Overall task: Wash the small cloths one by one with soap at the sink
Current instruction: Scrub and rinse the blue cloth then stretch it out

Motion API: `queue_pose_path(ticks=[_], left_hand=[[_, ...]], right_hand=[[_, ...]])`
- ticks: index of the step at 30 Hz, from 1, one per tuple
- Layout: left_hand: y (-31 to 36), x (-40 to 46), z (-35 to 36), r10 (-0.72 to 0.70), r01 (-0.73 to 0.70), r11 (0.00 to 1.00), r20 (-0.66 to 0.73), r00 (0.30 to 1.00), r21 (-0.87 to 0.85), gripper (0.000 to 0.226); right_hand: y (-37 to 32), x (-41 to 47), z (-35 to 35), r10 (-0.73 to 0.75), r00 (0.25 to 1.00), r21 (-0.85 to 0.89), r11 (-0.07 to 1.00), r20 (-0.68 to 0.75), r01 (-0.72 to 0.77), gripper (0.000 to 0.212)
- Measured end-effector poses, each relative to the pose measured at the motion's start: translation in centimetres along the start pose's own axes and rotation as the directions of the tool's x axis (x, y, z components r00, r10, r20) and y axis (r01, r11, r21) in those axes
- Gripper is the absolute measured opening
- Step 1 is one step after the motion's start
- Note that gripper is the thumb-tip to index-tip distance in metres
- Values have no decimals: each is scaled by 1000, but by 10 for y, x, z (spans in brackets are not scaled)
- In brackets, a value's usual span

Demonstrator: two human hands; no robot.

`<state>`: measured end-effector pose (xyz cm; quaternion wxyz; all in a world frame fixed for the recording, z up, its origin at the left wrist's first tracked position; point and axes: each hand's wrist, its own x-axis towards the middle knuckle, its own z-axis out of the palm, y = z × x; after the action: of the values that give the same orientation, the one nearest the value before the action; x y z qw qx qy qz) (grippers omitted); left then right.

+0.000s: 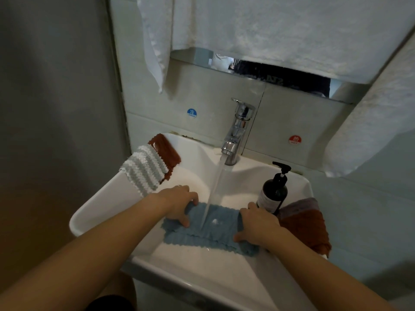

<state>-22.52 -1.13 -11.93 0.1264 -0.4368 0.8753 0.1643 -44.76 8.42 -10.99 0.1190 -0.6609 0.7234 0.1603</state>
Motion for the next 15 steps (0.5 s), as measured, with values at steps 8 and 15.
queue_pose_path(ticks=[8, 15], left_hand=[[-29, -18, -10, -131, 135, 983, -41, 991, 124, 77], [-37, -31, -19, -177, 146, 955, 99, 979, 260, 85]], right_hand=[[-28, 18, 6, -125, 985, 164, 976, -117, 144, 74], [-51, 9, 18, -230, 968, 138, 960, -100, 242, 86]])
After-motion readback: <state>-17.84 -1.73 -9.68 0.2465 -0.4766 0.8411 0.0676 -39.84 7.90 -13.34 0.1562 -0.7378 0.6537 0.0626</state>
